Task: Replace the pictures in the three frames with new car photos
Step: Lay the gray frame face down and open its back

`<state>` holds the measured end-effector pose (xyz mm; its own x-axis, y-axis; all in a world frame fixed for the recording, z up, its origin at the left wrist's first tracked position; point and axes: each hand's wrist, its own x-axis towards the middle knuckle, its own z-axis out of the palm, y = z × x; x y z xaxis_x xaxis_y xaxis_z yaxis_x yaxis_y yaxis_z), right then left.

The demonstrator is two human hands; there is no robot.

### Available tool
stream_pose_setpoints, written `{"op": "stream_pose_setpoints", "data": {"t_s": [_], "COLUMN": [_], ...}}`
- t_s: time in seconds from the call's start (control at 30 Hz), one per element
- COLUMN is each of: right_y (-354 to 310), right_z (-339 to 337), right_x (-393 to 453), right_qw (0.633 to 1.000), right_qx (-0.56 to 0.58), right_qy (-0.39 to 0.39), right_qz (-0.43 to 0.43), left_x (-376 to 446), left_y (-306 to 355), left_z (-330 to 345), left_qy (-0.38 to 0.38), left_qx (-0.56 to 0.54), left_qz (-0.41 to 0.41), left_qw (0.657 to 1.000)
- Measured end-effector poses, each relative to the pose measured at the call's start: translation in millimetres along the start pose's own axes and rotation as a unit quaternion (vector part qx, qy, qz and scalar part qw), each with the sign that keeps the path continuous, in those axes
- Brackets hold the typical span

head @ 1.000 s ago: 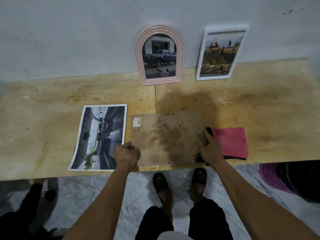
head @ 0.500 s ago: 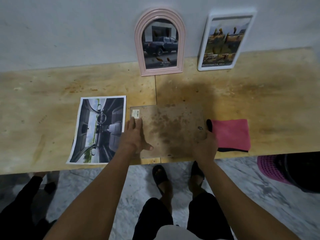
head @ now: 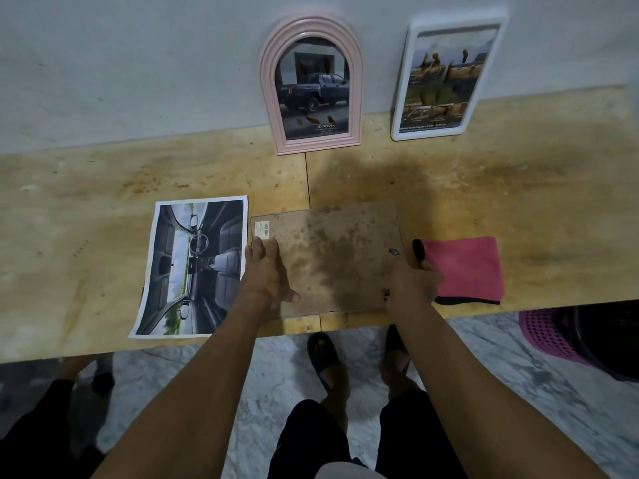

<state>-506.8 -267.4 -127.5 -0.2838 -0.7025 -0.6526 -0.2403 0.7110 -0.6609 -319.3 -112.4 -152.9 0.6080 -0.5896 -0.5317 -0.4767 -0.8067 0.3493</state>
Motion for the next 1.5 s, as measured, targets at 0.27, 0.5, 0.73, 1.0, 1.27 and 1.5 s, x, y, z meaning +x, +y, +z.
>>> {"op": "stream_pose_setpoints", "data": {"t_s": [0.27, 0.5, 0.73, 1.0, 1.27, 1.5], "right_y": [10, 1, -8, -13, -19, -15], "right_z": [-16, -13, -14, -18, -25, -33], "right_x": [8, 13, 19, 50, 58, 88], "right_qw": [0.999, 0.99, 0.954, 0.93, 0.927, 0.924], "right_qx": [0.023, -0.076, -0.212, -0.296, -0.3, -0.295], "right_qy": [-0.025, -0.114, -0.163, -0.187, -0.19, -0.226], "right_qz": [0.02, -0.04, -0.134, -0.113, -0.124, -0.094], "left_x": [1, -2, -4, -11, -14, -20], "left_y": [2, 7, 2, -2, -1, 5], "left_z": [1, -3, -4, -7, -8, -14], "left_qy": [0.001, -0.007, -0.002, -0.015, -0.034, -0.054], "left_qx": [0.011, 0.021, -0.021, -0.036, -0.01, 0.021], "left_qz": [0.006, -0.002, -0.004, -0.033, -0.027, -0.016], "left_qw": [1.0, 1.0, 1.0, 0.999, 0.999, 0.998]}}
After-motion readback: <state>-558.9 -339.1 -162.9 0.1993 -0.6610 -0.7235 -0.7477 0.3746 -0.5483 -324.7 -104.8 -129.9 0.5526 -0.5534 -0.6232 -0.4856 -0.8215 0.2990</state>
